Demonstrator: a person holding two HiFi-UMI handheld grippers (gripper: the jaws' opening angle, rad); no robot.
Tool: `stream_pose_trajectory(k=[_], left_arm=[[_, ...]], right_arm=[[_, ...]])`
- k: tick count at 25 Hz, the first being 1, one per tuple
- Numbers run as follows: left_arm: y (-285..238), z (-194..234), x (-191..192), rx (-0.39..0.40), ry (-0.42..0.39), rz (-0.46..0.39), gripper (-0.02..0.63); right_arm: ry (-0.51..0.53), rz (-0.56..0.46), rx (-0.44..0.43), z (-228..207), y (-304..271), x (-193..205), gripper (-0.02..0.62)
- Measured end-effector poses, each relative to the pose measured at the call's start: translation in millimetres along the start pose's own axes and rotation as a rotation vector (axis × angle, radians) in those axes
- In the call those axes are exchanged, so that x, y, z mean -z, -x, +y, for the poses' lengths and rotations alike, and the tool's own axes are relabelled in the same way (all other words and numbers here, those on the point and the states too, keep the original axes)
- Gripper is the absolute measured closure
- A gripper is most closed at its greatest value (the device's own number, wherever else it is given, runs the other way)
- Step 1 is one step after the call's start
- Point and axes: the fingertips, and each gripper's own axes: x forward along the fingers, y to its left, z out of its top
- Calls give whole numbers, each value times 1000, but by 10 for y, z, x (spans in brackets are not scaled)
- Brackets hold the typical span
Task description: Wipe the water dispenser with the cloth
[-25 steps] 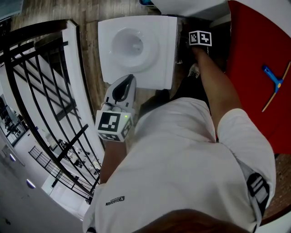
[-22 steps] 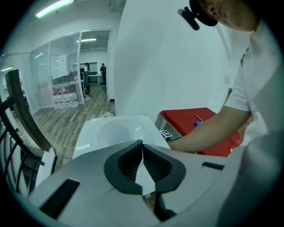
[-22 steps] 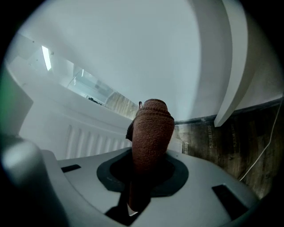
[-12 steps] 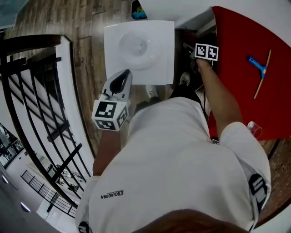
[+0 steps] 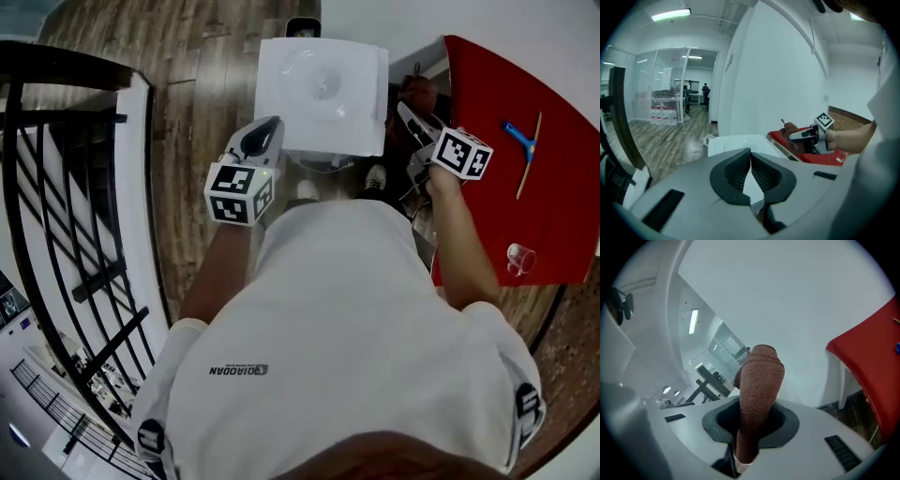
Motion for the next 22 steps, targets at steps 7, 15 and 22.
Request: stream_pose_trajectory(k=[7,15,22], left_arm=[[379,489,246,-58,59,-21,605],[744,648,458,-106,90,-30,604],[1002,616,620,-155,106,-60,604]], right_arm=[[-2,171,-280,1586,-637,810,522],[5,373,-365,2305,-1341,1496,522],[17,394,-313,2228,-1480,1628,522]])
